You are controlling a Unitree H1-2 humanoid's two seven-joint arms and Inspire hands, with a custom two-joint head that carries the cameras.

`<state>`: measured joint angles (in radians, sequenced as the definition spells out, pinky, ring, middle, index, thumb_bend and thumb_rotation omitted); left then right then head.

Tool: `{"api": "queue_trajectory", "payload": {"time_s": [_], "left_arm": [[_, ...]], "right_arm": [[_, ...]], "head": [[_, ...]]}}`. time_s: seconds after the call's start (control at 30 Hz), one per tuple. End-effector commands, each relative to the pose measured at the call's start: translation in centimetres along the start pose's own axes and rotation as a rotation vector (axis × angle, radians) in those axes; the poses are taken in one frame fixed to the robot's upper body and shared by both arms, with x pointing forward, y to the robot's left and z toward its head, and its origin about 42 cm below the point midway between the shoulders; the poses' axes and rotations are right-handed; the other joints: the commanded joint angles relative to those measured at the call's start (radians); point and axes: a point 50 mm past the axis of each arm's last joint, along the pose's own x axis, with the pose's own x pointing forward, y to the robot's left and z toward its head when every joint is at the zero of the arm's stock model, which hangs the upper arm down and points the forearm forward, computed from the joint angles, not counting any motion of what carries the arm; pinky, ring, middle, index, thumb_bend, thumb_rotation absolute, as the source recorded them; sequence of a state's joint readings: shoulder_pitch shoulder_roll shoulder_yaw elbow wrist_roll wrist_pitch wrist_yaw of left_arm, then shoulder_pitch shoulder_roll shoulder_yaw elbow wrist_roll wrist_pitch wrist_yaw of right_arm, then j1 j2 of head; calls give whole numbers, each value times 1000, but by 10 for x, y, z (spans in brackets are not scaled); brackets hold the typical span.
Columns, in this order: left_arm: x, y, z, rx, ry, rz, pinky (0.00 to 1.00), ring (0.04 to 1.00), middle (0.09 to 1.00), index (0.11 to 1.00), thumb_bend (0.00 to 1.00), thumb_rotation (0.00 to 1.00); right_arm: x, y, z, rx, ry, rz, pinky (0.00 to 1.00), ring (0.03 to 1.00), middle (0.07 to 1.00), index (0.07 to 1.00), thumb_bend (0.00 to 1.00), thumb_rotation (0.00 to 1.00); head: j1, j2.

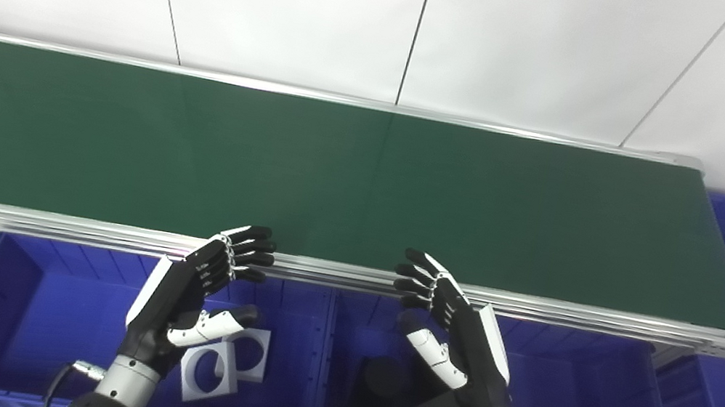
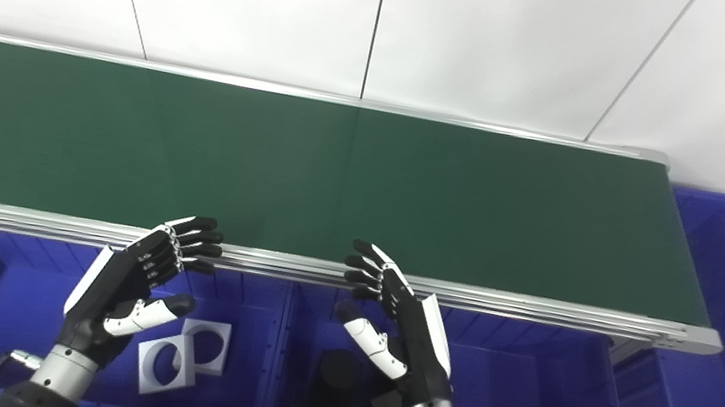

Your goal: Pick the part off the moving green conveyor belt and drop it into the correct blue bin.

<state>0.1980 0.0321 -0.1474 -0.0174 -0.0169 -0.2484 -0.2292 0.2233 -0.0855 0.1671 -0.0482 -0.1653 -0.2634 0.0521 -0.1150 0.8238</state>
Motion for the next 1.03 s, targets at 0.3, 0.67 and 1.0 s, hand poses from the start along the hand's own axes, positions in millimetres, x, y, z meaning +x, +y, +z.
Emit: {"api": "queue_trajectory", "payload": {"time_s": [0.3,0.67,1.0], "left_arm": [[4,4,2,29,-24,-44,665,733,767,783,912,505],[0,5,2,-14,-20,-30,660,734,770,780,930,482],[-19,5,3,-58,-39,-21,689,750,755,786,931,473]], "right_arm": [[0,-1,6,5,-29,-5,670,749,795,852,635,692],[-4,1,7,2,-24,1,663,728,780,846,631,658],[-17,6,14,13,-35,-11,650,718,774,842,610,628]], "head": [[-6,-18],[8,-28],[15,-31]]}}
